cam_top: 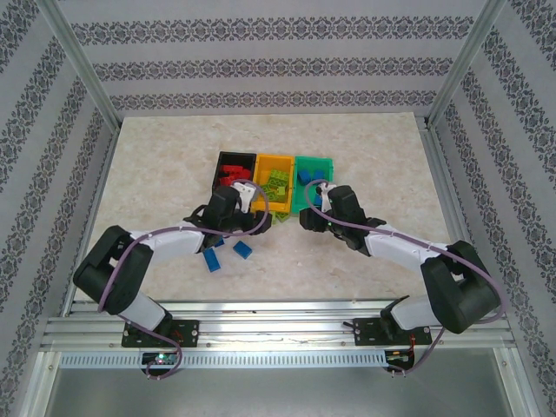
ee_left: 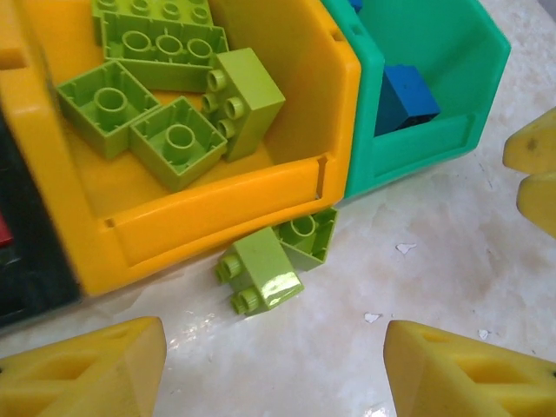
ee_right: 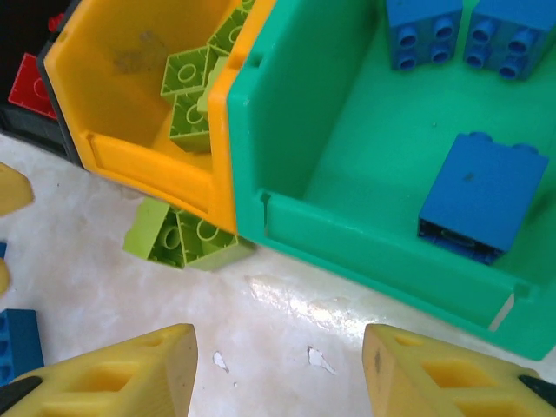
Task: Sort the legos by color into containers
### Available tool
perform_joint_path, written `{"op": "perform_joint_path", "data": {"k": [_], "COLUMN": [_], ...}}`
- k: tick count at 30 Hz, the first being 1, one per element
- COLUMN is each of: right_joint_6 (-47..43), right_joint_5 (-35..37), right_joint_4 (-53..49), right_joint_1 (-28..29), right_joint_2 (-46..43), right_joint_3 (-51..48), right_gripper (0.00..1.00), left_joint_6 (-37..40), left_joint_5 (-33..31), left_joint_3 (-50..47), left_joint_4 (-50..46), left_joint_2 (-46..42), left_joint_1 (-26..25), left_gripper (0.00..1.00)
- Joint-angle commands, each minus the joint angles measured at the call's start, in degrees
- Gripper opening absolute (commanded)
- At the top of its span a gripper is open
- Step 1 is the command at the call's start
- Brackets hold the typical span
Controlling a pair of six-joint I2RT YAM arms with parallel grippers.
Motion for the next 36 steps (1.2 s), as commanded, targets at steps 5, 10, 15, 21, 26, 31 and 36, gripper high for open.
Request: {"op": "perform_joint_path", "data": {"k": [5,10,15,21,26,31,36], "right_joint_6": [-0.5,-0.1,0.2,0.4,0.3,0.4,0.4], "right_joint_5": [-0.3,-0.2,-1.2,-2.3,-2.5,-2.2,-2.6], "right_joint_4": [2.2,2.9,3.3,3.0,2.2,2.4,2.8], "right_joint_1": [0.0,0.0,0.1,0.1,0.2,0.5,0.8], "right_joint_2": [0.9,0.8,1.2,2.6,3.7,4.4,4.7], "right_joint_3": [1.8,1.4,1.6,2.4,3.2,3.5,3.6], "right_gripper": [0.54,0.54,0.54,0.54,0.54,0.54,0.54], "left_joint_6": [2.6,3.7,4.6,4.5,3.4,2.6,2.2], "left_joint_5": [1.0,-0.5,-3.4,-8.5,-12.1,-12.4,-11.6], "left_joint_3": [6.3,10.0,14.2,15.4,15.8,17.3,17.5], "left_joint_4": [-8.6,-13.0,-18.0,-20.2,-20.5,-21.5,-21.4], "left_joint_2": [5.6,9.2,12.9,13.5,14.0,15.4,16.0], "left_joint_1": [-1.4,-2.9,-4.6,-4.8,-4.8,-4.8,-4.9], "left_gripper": [0.68,0.67,0.67,0.63,0.63,0.6,0.58]}}
